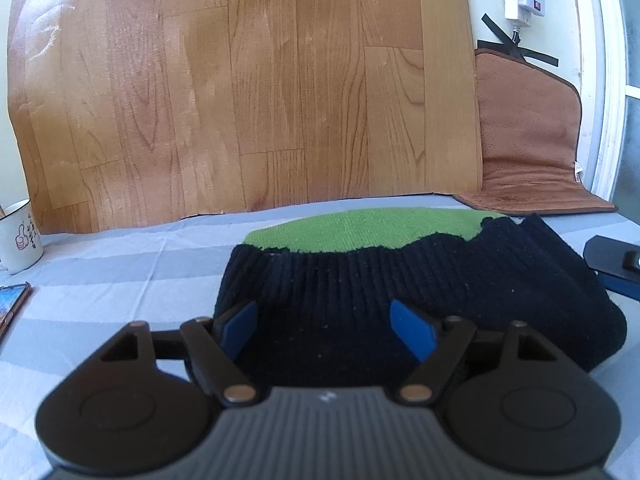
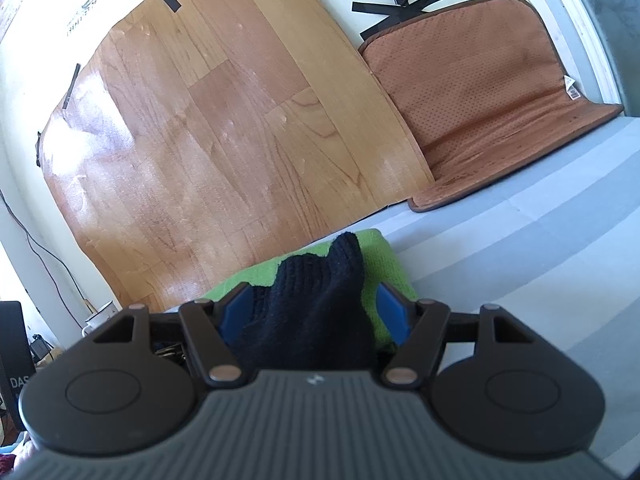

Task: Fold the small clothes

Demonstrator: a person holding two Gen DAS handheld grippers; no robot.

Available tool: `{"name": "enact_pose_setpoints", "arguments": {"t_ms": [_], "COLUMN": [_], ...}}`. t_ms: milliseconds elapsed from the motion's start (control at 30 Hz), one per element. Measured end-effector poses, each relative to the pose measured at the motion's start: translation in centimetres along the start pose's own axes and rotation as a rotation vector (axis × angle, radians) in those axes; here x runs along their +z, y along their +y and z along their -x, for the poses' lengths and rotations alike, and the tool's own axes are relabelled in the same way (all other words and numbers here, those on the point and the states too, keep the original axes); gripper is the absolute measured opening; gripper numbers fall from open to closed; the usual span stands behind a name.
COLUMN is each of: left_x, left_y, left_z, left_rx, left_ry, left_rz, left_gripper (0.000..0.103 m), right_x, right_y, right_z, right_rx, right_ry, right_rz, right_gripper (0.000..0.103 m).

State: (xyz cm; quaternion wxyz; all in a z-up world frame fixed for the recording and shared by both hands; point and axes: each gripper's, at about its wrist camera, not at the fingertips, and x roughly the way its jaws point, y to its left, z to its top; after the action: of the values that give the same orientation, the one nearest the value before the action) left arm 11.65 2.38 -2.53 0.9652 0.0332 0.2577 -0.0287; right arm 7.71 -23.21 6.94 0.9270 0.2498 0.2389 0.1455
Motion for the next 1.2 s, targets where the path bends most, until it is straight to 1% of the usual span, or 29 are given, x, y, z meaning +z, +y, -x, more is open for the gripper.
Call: {"name": "enact_pose_setpoints", "arguments": {"t_ms": [133, 367, 433, 500, 533, 733, 867, 1200], "left_x": [-0.1, -0.3, -0.4, -0.4, -0.4, -0.4, -0.6, -2.2], "left_y": [0.2, -0.2, -0.2, -0.2, 0.0, 1.1, 1.3, 1.1], "left_z": [0.1, 0.4, 0.5, 0.6, 0.5, 0.2, 0.4, 3.5], "left_rx": [-0.011, 0.016, 0.023, 0.039, 0.051, 0.020, 0.024, 0.050], "left_ry": [-0.002, -0.009, -0.011, -0.008, -0.001, 0.032, 0.037, -0.007], "left_rz": [0.006, -0.012, -0.013, -0.001, 0.009, 0.064, 0.078, 0.079], "left_gripper": [0.077, 0.079, 0.083, 0.102, 0.103, 0.103, 0.103, 0.103], "right_x": [0.0, 0.0, 0.0, 0.1, 0.1, 0.0, -0.1, -0.4], "right_y": [0.0, -0.2, -0.2, -0.2, -0.2, 0.0, 0.1, 0.1], "right_z": [0.0, 0.1, 0.2, 0.2, 0.3, 0.5, 0.9, 1.6], "right_rx": [0.003, 0.014, 0.016, 0.018, 0.018, 0.017, 0.018, 0.012], "right_ry": [-0.003, -0.005, -0.005, -0.004, -0.005, -0.011, -0.017, -0.020], "right_rz": [-0.001, -0.002, -0.001, 0.000, 0.001, 0.016, 0.032, 0.048], "right_gripper": [0.070, 0.071, 0.071, 0.071, 0.071, 0.071, 0.071, 0.071]}}
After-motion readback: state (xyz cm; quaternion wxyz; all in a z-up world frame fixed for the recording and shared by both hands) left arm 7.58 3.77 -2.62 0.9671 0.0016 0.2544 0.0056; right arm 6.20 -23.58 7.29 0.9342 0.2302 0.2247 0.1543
